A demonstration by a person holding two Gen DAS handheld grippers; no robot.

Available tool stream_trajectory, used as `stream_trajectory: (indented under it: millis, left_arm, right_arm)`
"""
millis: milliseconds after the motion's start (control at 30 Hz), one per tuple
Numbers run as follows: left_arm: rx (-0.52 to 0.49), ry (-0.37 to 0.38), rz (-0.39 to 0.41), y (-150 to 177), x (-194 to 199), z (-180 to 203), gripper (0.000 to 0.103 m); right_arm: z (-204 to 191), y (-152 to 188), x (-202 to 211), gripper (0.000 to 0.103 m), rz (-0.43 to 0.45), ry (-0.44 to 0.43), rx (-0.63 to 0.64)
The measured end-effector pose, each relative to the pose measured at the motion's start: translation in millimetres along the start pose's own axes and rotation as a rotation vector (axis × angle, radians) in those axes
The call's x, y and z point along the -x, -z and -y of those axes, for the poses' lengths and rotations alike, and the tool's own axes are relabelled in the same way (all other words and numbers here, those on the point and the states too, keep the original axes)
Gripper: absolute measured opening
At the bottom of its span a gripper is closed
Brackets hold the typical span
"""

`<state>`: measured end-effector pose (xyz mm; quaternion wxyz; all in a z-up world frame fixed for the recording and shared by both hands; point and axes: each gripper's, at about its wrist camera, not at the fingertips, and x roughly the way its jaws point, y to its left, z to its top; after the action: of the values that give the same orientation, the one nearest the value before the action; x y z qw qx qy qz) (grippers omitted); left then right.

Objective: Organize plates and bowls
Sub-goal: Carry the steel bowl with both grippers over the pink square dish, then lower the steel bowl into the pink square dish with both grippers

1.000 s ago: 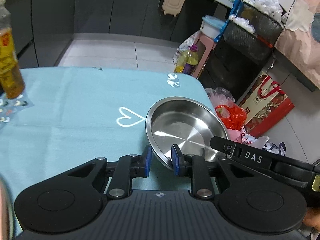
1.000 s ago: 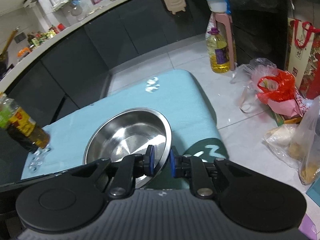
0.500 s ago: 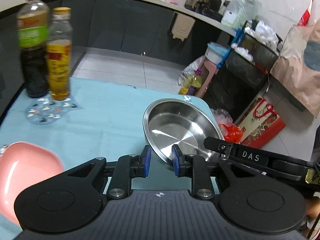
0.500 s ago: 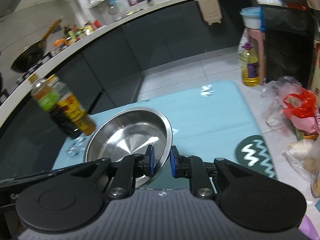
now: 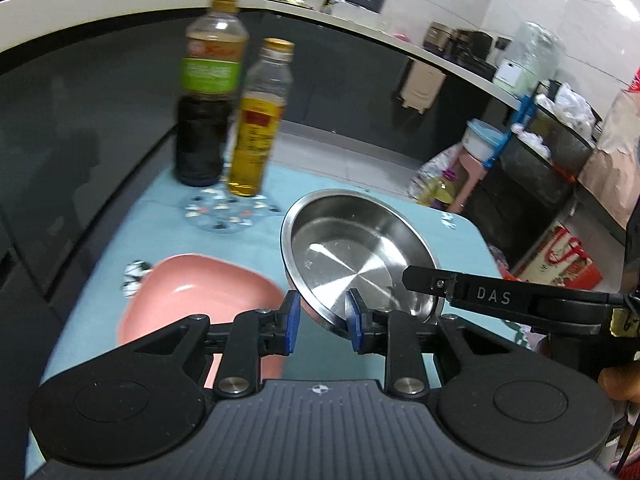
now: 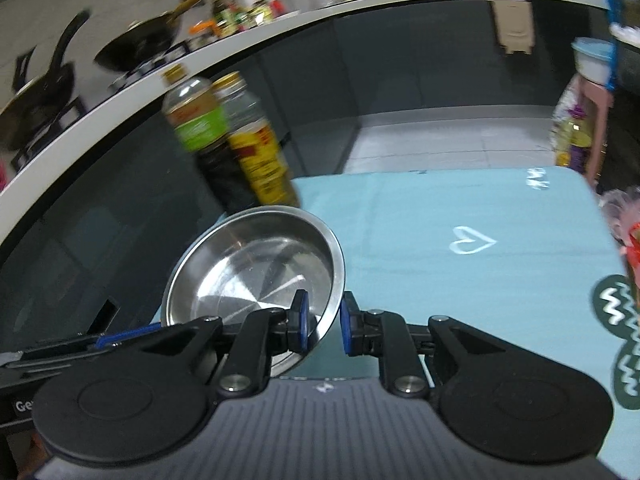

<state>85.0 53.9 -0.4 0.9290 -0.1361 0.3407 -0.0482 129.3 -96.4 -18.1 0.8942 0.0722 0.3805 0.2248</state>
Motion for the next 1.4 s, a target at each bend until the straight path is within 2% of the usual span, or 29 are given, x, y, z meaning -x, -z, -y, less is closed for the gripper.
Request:
stream_trajectory:
  millis: [200, 500, 1400]
  left_arm:
    - [0.045, -0.035, -0.012, 9, 10, -31, 0.023]
    - [0.106, -0.046, -0.022, 18, 16, -62, 0.023]
    - [0.133, -0.091, -0.058, 30, 2, -93, 0.023]
  right_arm:
    - [-28, 7, -15, 0.013, -0.049, -0.037, 0.039]
    - [-58, 12, -26, 0.013, -0.085, -0.054, 0.093]
    - [-84, 18, -66, 0.013, -0.176, -0.033, 0.154]
